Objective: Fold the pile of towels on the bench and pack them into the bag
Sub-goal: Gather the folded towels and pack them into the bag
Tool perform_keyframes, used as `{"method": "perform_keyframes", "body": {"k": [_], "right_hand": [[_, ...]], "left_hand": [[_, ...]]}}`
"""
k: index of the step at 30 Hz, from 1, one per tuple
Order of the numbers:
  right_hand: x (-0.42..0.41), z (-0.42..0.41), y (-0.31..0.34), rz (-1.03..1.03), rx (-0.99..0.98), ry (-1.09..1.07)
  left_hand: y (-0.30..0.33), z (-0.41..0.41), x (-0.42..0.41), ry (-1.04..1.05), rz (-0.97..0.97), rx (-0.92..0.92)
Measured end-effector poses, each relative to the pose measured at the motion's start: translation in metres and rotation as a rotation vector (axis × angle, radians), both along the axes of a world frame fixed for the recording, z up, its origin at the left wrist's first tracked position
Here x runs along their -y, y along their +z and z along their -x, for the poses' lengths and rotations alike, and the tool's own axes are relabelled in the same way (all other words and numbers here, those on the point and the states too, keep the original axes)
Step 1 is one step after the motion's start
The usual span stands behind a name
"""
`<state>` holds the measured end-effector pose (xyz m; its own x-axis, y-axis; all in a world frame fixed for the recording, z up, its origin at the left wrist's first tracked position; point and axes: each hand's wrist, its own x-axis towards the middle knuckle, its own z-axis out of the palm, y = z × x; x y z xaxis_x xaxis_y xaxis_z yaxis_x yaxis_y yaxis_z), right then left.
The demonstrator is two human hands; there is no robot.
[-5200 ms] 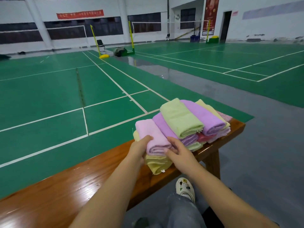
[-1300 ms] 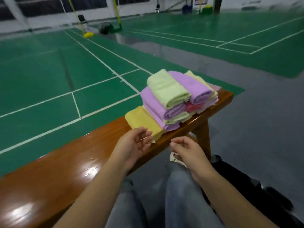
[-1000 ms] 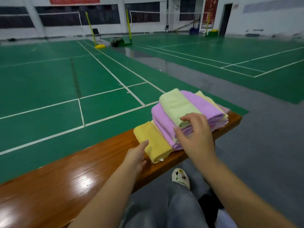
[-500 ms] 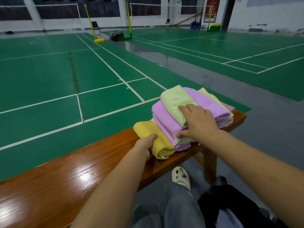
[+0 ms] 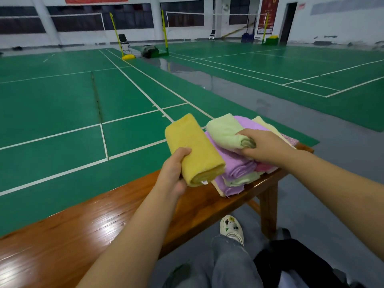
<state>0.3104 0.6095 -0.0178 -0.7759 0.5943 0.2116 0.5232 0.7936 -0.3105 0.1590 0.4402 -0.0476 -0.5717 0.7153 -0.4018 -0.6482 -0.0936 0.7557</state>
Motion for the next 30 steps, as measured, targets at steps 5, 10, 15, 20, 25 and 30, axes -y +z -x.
{"method": "perform_keyframes", "body": {"k": [5, 10, 15, 20, 25, 30], "right_hand": [[-0.006, 0.003, 0.004, 0.126, -0.293, -0.116], [-0.009, 0.017, 0.025, 0.261, -0.516, -0.15], [-0.009, 0.031, 0.059, 0.119, -0.52, -0.118], [0.035, 0.031, 0.062, -0.294, -0.15, 0.091], [0.085, 0.011, 0.014, -0.684, 0.049, 0.309], [0.094, -0.005, 0.01, -0.727, -0.025, 0.296]], "left_hand": [[0.019, -0.018, -0.013, -0.155, 0.09, -0.026], [0.018, -0.031, -0.023, -0.171, 0.105, 0.012], [0.02, -0.031, -0.023, -0.178, 0.103, 0.04], [0.021, -0.03, -0.026, -0.156, 0.023, 0.075], [0.006, -0.029, -0.029, -0.204, -0.282, 0.235], [0.002, -0.029, -0.027, -0.275, -0.317, 0.191]]}}
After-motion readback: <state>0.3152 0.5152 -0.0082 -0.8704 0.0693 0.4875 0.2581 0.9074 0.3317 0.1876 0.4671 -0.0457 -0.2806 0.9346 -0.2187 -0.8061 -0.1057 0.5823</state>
